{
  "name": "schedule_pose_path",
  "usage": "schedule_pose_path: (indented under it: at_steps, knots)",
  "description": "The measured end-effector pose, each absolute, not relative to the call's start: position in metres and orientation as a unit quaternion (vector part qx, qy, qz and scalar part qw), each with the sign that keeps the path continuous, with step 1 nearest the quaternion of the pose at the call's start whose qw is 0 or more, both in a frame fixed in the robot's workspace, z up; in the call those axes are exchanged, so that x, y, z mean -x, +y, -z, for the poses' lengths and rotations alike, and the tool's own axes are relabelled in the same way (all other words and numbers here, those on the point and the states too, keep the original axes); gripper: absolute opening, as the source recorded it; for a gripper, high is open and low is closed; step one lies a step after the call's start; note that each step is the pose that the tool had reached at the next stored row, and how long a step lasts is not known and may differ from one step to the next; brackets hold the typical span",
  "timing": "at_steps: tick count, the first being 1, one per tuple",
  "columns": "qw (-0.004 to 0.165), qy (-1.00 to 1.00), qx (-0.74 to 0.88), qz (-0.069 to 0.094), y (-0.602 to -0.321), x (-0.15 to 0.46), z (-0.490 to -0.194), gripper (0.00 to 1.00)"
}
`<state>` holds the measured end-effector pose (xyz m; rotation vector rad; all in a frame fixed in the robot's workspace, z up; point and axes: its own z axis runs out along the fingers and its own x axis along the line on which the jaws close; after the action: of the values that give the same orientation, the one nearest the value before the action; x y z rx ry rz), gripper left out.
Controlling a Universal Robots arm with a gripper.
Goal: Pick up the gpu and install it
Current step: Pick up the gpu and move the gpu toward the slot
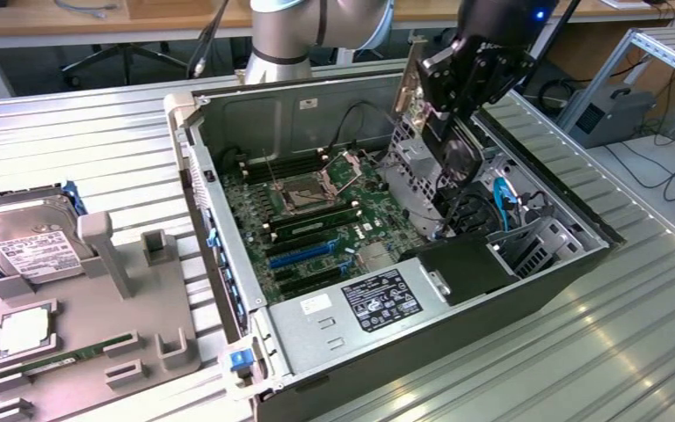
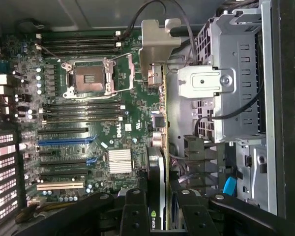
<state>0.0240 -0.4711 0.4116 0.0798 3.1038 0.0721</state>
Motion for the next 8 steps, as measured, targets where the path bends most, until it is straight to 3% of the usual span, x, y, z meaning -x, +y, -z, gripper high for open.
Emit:
schedule_pose_path:
  at_steps: [8]
  knots:
    - [0.018,0.999,-0.026,-0.023,-0.471,-0.024,-0.395,0.27]
